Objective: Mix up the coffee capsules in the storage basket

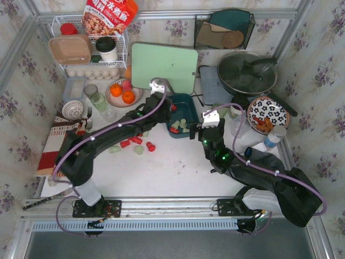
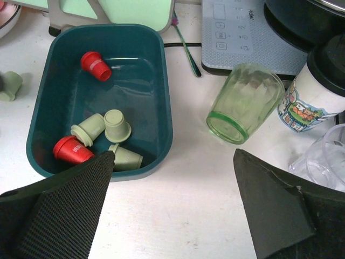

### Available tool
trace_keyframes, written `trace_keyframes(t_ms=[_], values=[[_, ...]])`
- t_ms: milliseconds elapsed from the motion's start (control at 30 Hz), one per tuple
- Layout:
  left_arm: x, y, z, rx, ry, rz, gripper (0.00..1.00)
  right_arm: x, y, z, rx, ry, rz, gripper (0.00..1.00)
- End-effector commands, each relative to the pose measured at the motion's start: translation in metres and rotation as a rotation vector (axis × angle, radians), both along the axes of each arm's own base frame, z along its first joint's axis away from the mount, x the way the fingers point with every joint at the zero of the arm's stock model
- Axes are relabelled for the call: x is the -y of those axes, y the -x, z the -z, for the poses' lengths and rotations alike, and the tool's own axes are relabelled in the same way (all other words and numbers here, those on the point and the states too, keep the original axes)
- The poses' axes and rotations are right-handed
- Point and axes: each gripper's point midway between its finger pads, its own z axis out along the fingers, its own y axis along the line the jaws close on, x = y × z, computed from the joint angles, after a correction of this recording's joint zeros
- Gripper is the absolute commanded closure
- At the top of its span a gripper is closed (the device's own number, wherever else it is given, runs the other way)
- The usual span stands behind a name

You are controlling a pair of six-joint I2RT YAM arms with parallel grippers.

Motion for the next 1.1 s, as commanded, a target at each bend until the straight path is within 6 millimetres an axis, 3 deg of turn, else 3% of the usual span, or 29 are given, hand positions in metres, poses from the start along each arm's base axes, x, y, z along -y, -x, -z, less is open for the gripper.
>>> trace_keyframes(t_ms=[0,167,333,400,633,800,933,1067], values=[[-0.059,0.005,-0.028,0.107,-0.070,-0.208,0.35,0.000,-0.002,-0.008,0.020,-0.017,0.014,0.00],[-0.135,0.044,-0.018,0.061,-0.190,-0.370,0.29,-0.002,-0.002,-0.008,0.013,-0.021,0.007,0.00],[-0.209,0.090,0.002,-0.050,-0.249,-0.549,0.02,-0.005,-0.002,-0.006,0.001,-0.022,-0.006,0.00],[-0.234,0.104,0.012,-0.094,-0.244,-0.624,0.01,-0.006,-0.002,-0.007,-0.002,-0.023,-0.012,0.00],[-0.295,0.136,0.047,-0.206,-0.117,-0.839,0.01,-0.007,-0.002,-0.007,-0.006,-0.024,-0.016,0.00],[-0.331,0.155,0.057,-0.232,-0.137,-1.069,0.01,-0.007,-0.002,-0.004,-0.011,-0.017,-0.016,0.00],[-0.352,0.173,0.072,-0.320,-0.132,-1.259,0.00,-0.008,-0.003,-0.002,-0.020,-0.013,-0.019,0.00],[-0.367,0.197,0.067,-0.371,-0.126,-1.506,0.05,-0.009,-0.003,-0.001,-0.021,-0.019,-0.023,0.00]])
